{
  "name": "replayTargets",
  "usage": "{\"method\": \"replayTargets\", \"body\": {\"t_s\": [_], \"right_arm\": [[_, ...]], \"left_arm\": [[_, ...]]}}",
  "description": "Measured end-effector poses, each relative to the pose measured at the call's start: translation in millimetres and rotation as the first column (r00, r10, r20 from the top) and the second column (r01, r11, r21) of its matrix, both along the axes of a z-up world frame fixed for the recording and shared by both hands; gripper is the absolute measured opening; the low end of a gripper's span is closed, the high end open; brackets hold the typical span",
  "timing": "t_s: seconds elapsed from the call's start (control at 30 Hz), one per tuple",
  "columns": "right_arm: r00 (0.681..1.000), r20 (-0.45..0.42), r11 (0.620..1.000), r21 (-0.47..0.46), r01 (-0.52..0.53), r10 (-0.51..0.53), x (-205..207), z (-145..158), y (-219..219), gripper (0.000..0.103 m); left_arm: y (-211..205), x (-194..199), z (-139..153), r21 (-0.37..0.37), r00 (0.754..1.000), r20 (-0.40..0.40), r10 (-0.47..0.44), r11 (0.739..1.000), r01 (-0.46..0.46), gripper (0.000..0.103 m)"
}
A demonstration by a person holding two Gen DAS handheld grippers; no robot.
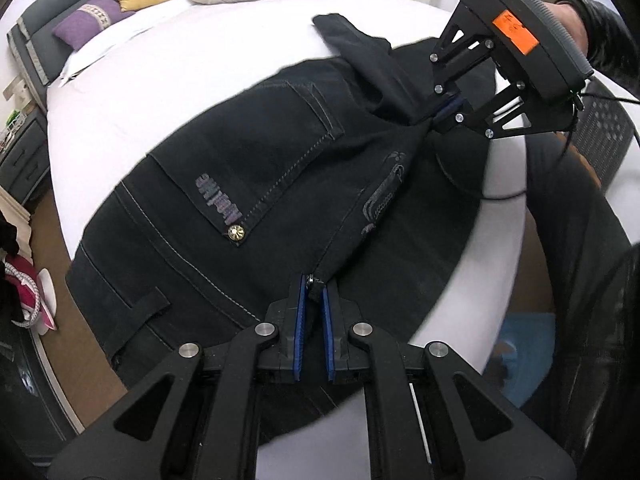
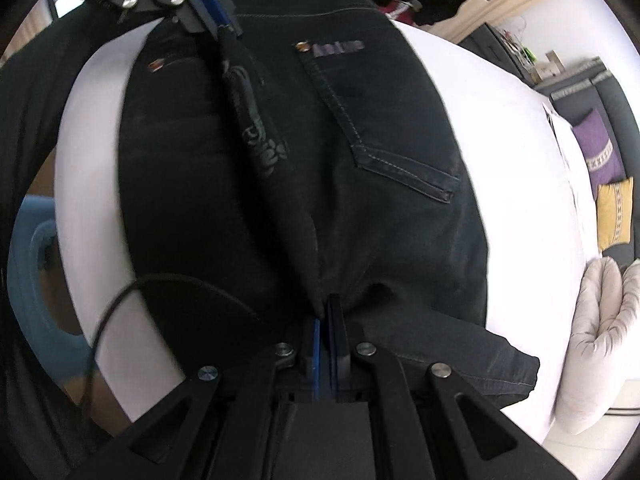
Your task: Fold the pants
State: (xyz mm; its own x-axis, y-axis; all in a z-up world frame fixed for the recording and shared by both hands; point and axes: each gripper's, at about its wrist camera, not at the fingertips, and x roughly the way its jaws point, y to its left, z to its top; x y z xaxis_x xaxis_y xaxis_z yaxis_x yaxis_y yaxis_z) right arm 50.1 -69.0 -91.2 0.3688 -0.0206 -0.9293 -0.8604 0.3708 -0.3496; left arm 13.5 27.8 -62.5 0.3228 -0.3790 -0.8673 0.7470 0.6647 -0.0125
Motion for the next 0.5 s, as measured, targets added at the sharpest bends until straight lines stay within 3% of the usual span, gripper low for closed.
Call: {"method": "replayTargets", "body": {"t_s": [0.5], "right_arm": [[0.992,0.115,0.993,-0.107,-0.042,0.054,-34.7,-12.4,17.5,0.005]], "left_arm": [[6.9,-23.0,-0.3,0.022,0.997,-0.016,-0.072,0.997,0.072,0.007]]}}
